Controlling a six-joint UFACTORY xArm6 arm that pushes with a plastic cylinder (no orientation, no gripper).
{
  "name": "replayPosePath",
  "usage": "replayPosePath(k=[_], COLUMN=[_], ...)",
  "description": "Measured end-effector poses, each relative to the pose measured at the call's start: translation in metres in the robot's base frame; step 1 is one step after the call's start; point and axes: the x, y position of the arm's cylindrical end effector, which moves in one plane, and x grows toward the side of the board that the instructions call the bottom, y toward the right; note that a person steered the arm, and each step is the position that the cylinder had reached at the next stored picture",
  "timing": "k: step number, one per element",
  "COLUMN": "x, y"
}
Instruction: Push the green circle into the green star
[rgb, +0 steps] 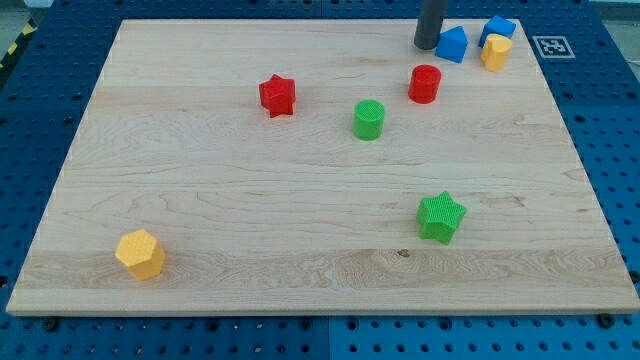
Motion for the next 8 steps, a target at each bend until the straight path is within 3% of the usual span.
replayPosePath(k=[3,5,6,8], x=[-0.003,-0.055,-0.056,-0.056], y=[0.017,0.009,0.033,0.139])
